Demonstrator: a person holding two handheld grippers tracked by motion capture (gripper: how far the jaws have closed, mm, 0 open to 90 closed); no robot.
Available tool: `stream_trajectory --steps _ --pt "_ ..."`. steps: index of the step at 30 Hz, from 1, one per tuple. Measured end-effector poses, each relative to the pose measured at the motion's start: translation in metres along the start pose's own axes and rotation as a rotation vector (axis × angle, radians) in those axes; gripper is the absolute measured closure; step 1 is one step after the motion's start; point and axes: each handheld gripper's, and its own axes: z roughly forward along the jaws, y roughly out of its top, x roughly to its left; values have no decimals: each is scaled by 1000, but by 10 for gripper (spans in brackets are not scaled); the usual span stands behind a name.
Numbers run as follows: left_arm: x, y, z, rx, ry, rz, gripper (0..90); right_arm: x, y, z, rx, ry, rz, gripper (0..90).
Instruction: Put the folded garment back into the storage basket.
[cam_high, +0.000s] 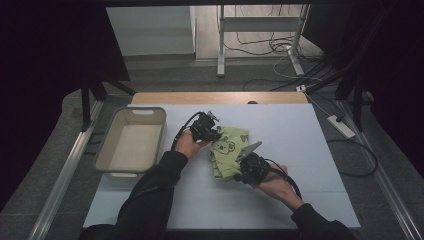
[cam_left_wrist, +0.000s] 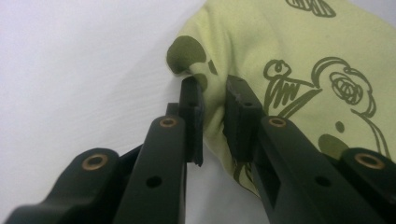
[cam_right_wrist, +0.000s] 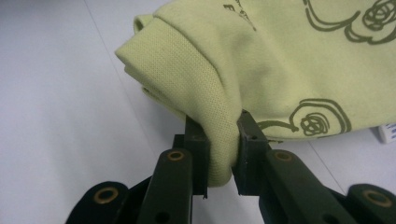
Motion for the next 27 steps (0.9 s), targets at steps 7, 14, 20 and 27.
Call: stream_trajectory --steps 7,14,20,27 --pt "-1 3 -15 -23 18 23 783 5 6 -7 -34 -2 -15 780" --pt "-1 4 -33 -54 26 23 782 9 12 -16 -71 2 -16 780" --pt "-1 7 -50 -66 40 44 782 14 18 -22 -95 7 -23 780" --pt "0 9 -66 -76 57 51 782 18 26 -27 -125 14 -32 779"
